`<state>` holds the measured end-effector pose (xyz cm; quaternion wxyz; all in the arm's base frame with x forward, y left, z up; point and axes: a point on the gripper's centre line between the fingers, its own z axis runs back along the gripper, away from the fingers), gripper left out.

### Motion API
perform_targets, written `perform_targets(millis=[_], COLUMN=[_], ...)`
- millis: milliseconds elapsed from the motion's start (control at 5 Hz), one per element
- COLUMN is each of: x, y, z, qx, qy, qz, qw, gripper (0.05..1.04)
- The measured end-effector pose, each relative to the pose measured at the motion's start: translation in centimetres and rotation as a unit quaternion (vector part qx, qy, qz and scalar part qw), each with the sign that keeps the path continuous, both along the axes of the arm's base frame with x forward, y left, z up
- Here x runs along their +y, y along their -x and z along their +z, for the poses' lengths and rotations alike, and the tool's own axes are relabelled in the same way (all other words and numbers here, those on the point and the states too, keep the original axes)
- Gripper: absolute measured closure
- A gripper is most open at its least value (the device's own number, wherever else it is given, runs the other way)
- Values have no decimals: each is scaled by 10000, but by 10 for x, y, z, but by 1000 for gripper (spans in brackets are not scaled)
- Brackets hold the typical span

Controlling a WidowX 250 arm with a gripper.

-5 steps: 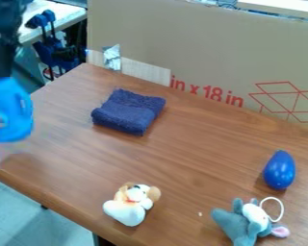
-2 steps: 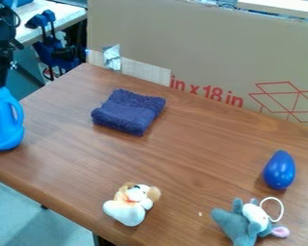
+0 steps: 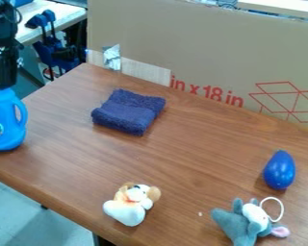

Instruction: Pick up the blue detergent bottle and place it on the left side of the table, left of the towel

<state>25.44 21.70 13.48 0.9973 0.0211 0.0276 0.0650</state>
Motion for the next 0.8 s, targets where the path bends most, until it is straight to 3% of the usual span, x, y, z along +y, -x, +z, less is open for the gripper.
perform_targets(millis=[200,600,800], x=[-5,-14,-56], y=[3,4,-23], z=[23,32,36], qx=[-235,-153,-33], qy=[-112,19,-34], qz=[17,-35,-661], qw=[9997,9999,9978], gripper=[72,77,78])
